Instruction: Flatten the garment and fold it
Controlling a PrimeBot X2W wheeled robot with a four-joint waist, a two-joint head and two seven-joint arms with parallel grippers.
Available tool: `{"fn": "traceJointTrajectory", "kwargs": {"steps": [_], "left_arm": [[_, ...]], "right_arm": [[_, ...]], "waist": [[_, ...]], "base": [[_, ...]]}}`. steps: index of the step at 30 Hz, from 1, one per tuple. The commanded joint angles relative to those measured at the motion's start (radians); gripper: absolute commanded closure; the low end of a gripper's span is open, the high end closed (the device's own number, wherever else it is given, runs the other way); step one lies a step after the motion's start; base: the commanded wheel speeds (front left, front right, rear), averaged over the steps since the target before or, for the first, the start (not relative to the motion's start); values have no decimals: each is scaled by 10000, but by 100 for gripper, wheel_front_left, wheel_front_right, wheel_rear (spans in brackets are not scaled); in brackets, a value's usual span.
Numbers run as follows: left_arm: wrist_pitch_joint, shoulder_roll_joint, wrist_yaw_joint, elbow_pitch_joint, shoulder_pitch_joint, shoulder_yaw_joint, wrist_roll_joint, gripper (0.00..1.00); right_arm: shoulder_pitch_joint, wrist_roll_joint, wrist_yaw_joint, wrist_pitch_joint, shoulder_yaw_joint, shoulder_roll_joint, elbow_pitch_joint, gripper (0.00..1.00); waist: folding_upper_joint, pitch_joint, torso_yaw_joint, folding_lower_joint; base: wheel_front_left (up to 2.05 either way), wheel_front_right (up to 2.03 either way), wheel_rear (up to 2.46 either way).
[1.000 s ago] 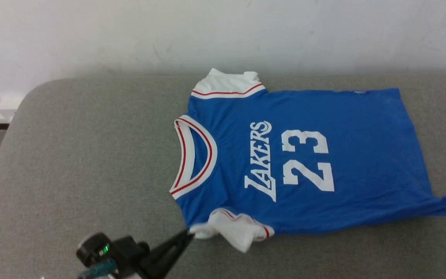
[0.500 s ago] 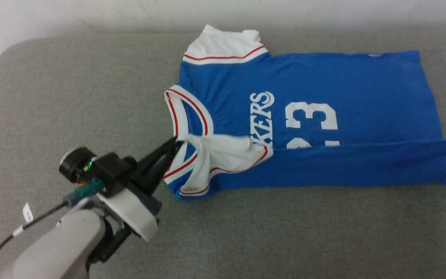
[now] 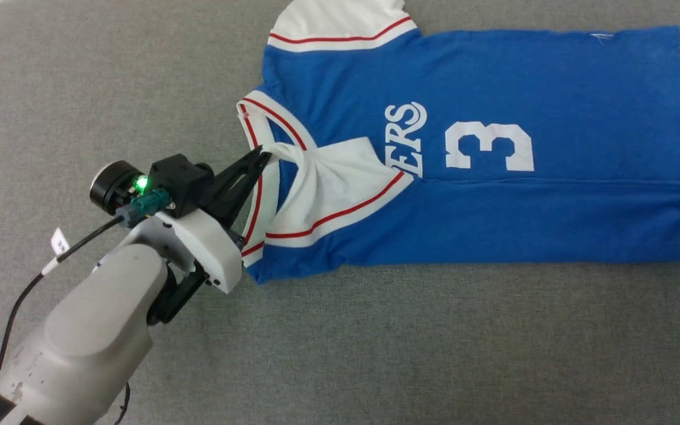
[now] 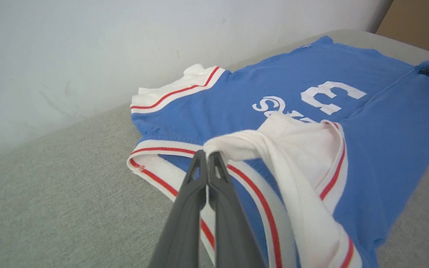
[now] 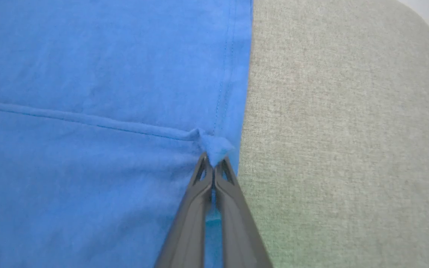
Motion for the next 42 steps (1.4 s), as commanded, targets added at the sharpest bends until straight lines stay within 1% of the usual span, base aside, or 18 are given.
{"fn": "traceJointTrajectory", "kwargs": {"steps": [1,6,7,8,9,10,14,18,20,23,26,29,31,34,37,42], "left_arm": [[-21,-103,-59,276,-198,-13,63,100],[-177,-624,-133,1581,-453,-90,-25,100],[-249,-738,-134,1821,-480,-83,-36,35],[-317,-854,-125,2050,-494,-59,-56,0],[-377,-965,-122,2260,-497,-48,-65,0],[-425,-1072,-124,2460,-480,-37,-87,0],[-580,-1413,18,2943,-331,150,-185,0],[-661,-1634,495,2791,122,873,-568,0],[-672,-1759,800,2417,500,1358,-780,0],[-676,-1943,1353,1540,1312,2099,-936,0],[-677,-2100,1718,781,2256,2486,-1105,0],[-585,-2202,2034,200,3051,2534,-1347,0],[-179,-2215,2263,-136,3503,2447,-1520,0],[522,-2164,2723,-609,4019,2279,-1651,0],[1311,-2045,3111,-976,4365,2033,-1701,0],[1969,-1938,3756,-1064,4512,1980,-1695,0]], "right_arm": [[-194,-66,-21,-61,40,71,106,100],[-460,-68,-21,-355,297,175,574,100],[-491,-53,-21,-417,347,191,670,100],[-525,-43,-21,-490,394,208,757,100],[-556,-29,-21,-596,428,232,832,53],[-573,-3,-21,-673,451,263,928,0],[-577,-238,-21,-1004,598,233,1145,0],[-392,-306,-21,-1216,375,494,1075,0],[-187,-439,-21,-1278,161,670,919,0],[277,-604,-21,-1200,-315,1105,548,0],[850,-852,-21,-1062,-970,1600,34,0],[1485,-1313,-21,-818,-1709,2116,-639,0],[1902,-1627,-21,-602,-2155,2494,-1160,0],[2457,-1947,-21,-207,-2706,3070,-2033,0],[2874,-2161,-21,191,-3048,3503,-2896,0],[3226,-2322,-21,691,-3262,3876,-3891,0]], "waist": [[0,127,4,-1],[0,151,24,-1],[0,111,34,-1],[0,67,37,-1],[0,5,44,-1],[0,-73,53,-1],[0,-490,98,-1],[0,-1024,132,-1],[0,-1277,152,-1],[0,-1570,153,-1],[0,-1774,127,-1],[0,-1882,78,-1],[0,-1921,27,-1],[0,-1905,-63,-1],[0,-1808,-172,-1],[0,-1536,-412,-1]], "base": [[0,0,0],[0,0,0],[0,0,0],[0,0,0],[0,0,0],[0,0,0],[0,0,0],[0,0,0],[0,0,0],[0,0,0],[0,0,0],[0,0,0],[0,0,0],[0,0,0],[0,0,0],[0,0,0]]}}
